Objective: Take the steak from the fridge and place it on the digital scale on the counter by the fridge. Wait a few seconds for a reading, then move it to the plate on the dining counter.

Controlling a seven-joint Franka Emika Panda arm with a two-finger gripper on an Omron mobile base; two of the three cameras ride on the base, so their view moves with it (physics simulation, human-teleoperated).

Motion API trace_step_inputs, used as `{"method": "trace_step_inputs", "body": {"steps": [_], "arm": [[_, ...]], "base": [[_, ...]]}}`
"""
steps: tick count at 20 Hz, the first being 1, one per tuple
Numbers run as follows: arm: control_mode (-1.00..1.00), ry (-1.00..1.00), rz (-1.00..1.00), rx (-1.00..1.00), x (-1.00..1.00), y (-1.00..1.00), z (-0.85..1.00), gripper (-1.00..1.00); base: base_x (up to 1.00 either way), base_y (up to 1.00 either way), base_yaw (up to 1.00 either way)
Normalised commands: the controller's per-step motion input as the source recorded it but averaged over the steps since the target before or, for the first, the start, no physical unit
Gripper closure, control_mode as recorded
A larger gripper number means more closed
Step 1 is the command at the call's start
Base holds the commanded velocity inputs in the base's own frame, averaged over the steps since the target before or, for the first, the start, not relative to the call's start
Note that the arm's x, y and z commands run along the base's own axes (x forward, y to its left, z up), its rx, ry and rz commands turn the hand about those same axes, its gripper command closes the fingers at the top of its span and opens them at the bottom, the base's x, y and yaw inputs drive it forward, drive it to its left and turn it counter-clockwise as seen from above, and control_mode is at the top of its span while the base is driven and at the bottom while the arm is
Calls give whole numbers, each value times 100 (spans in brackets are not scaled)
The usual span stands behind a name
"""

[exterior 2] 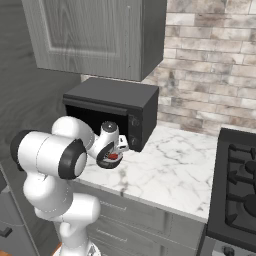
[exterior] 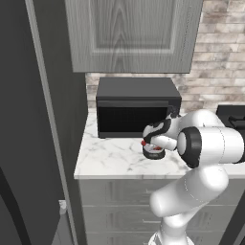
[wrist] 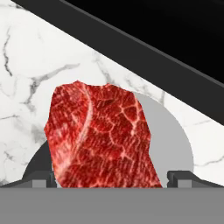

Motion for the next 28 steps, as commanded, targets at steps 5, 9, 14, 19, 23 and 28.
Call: {"method": "trace_step_inputs", "body": {"steps": [5, 9, 14, 19, 23, 28], "arm": [[-100, 0, 5, -3, 12, 2, -2, -100], [-100, 0, 5, -2, 4, 0, -13, -100], [-100, 0, 5, -3, 4, 10, -24, -100], [-100, 0, 5, -3, 4, 11, -26, -100], [-100, 0, 4, 0, -2, 8, -6, 100], [-100, -9, 1, 0, -39, 1, 15, 100]], "base": [[0, 0, 0], [0, 0, 0], [0, 0, 0], [0, 0, 0], [0, 0, 0], [0, 0, 0]]}}
